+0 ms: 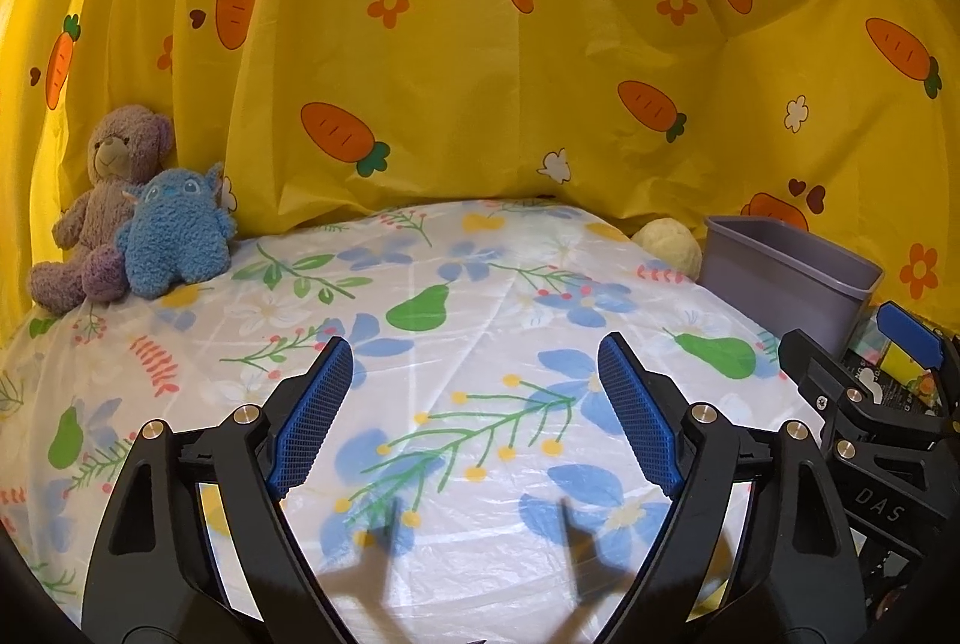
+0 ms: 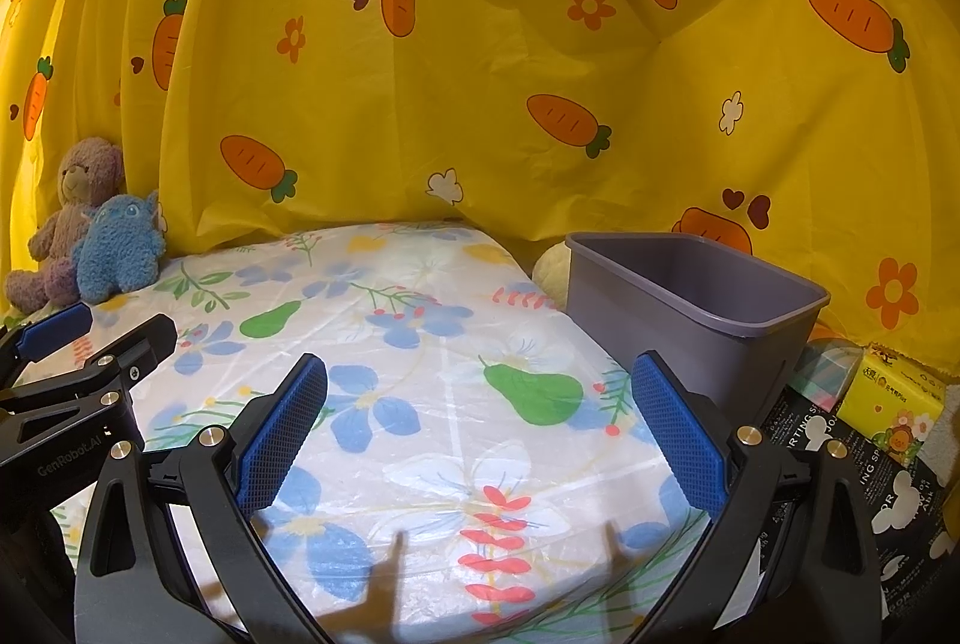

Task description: Collect trash

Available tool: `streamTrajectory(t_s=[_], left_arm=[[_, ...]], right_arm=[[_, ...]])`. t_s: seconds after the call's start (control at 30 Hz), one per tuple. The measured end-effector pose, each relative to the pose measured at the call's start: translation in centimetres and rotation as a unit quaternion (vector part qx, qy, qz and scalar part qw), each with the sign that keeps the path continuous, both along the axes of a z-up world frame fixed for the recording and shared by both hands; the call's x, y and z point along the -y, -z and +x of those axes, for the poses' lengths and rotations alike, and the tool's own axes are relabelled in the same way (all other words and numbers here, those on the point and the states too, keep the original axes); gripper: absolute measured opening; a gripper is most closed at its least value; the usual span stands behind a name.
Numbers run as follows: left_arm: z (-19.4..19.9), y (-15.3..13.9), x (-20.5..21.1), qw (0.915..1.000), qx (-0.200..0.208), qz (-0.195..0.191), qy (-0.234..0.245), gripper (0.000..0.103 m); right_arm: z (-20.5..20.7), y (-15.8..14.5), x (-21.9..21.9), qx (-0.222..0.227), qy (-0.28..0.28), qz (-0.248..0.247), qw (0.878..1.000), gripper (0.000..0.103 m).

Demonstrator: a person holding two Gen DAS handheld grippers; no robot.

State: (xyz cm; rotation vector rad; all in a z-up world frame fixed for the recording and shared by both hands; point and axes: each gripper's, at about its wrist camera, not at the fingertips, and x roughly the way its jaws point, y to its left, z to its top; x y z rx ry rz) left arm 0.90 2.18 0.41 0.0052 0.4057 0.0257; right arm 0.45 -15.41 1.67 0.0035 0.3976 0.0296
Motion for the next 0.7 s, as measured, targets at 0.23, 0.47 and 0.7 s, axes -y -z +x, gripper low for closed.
streamTrajectory(t_s=[0.23,0.47,0.7], left_arm=[[-0.03,0.08,0.06,1.0000,0.000,0.001,0.005,0.083],[-0.12,0.02,0.07,1.0000,0.001,0.001,0.004,0.083],[-0.09,-0.09,0.05,1.0000,0.000,0.002,0.003,0.083]], right_arm=[[0.06,-0.02,0.07,0.000,-0.002,0.000,1.000,0.097],[0.05,0.00,0.10,-0.001,-0.001,0.001,1.000,0.097],[0.03,0.10,-0.05,0.002,-0.002,0.000,1.000,0.097]])
